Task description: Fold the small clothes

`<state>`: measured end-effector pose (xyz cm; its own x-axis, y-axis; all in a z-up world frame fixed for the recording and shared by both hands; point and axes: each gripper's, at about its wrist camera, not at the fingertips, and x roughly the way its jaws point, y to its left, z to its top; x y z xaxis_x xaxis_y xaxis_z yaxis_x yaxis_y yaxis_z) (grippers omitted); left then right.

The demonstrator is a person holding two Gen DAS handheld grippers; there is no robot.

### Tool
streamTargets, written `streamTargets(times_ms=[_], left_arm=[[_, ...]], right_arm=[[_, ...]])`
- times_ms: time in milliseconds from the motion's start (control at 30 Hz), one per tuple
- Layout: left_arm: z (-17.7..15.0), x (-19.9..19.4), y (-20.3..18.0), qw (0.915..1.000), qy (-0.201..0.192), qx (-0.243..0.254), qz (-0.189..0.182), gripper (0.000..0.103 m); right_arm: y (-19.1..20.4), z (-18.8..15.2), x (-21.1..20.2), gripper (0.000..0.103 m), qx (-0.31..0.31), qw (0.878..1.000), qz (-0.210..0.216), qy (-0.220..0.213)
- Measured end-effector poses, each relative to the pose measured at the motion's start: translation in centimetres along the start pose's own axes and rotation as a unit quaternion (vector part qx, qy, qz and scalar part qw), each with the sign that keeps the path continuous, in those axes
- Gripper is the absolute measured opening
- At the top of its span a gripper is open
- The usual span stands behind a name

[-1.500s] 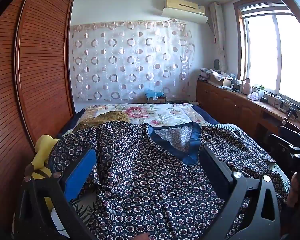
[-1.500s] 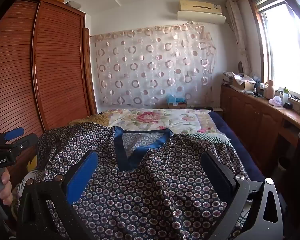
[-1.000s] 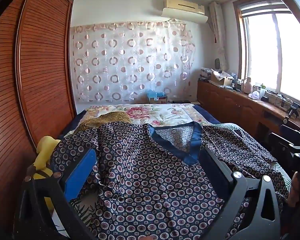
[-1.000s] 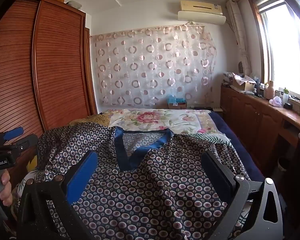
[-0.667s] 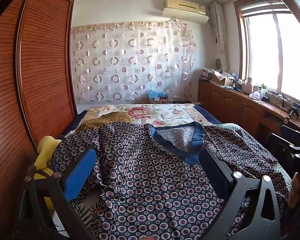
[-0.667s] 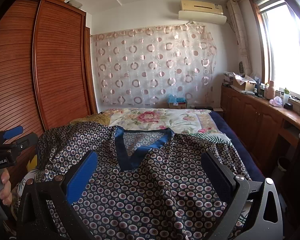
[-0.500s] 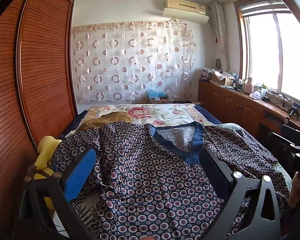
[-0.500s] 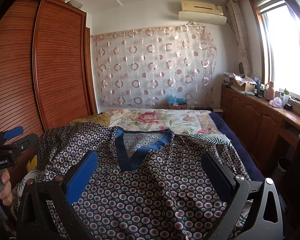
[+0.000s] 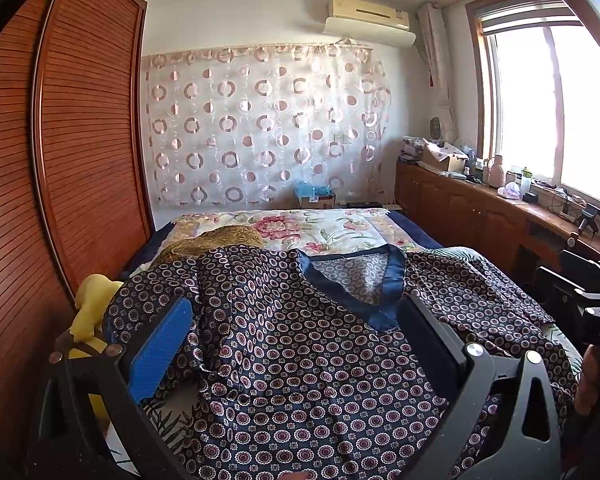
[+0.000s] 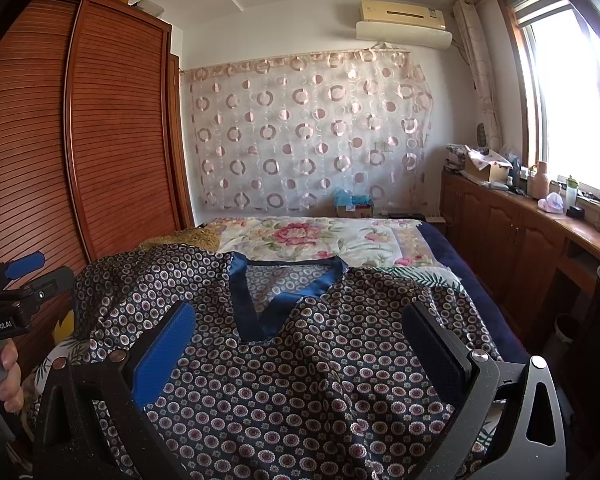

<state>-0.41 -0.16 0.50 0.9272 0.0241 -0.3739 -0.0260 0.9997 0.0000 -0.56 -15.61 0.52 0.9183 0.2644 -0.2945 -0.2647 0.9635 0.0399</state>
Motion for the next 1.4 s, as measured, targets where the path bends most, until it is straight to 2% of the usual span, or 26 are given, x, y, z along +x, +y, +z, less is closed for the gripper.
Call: streamTargets(times_ms=[1400], left_arm=[[0.38, -1.0, -0.51, 0.9999, -0.009, 0.006, -0.002, 0.103]], right_arm=[[0.21, 0.05, -0.12, 0.103, 0.0, 1.0, -0.001, -0.001]])
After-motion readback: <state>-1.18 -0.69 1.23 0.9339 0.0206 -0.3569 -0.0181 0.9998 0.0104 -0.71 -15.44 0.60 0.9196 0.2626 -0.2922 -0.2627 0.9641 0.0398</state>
